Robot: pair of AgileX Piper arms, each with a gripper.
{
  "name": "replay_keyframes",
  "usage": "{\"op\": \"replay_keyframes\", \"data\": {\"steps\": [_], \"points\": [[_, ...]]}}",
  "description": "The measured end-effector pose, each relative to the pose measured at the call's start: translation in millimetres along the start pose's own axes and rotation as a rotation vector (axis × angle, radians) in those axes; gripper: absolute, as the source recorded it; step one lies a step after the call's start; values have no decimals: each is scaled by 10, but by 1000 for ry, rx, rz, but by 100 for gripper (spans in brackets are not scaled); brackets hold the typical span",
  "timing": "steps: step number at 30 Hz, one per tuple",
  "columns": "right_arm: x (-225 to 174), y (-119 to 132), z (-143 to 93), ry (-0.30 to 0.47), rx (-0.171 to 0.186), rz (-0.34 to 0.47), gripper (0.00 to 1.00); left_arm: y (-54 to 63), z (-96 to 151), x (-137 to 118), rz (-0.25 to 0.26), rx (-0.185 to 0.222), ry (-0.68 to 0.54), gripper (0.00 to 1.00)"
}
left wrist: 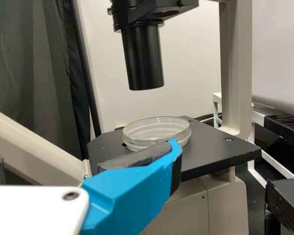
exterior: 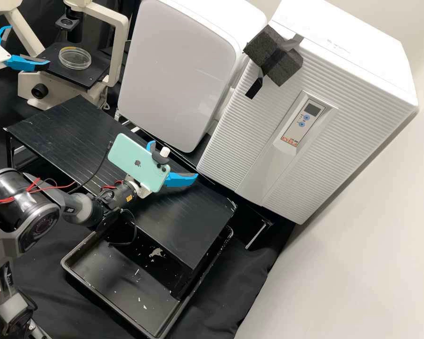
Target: Place the petri dish on the bench
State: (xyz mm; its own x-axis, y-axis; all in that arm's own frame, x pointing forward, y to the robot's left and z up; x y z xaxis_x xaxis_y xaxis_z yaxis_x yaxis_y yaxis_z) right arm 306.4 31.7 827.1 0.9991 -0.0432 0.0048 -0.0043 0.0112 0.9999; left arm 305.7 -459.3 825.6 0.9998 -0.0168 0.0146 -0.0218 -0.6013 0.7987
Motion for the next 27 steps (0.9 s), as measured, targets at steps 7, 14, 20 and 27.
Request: {"op": "replay_keyframes", "data": {"steps": [7,14,20,27], "points": [[0,0,0,0,0,0,100,0,0,0,0,0,0,100],[0,0,0,0,0,0,100,37,28,32,12,5,-14,100],[0,0,0,0,0,0,100,221,102,168,66,-11,-73,100],[0,0,0,0,0,0,100,311,247,365,61,-70,-183,100]]}}
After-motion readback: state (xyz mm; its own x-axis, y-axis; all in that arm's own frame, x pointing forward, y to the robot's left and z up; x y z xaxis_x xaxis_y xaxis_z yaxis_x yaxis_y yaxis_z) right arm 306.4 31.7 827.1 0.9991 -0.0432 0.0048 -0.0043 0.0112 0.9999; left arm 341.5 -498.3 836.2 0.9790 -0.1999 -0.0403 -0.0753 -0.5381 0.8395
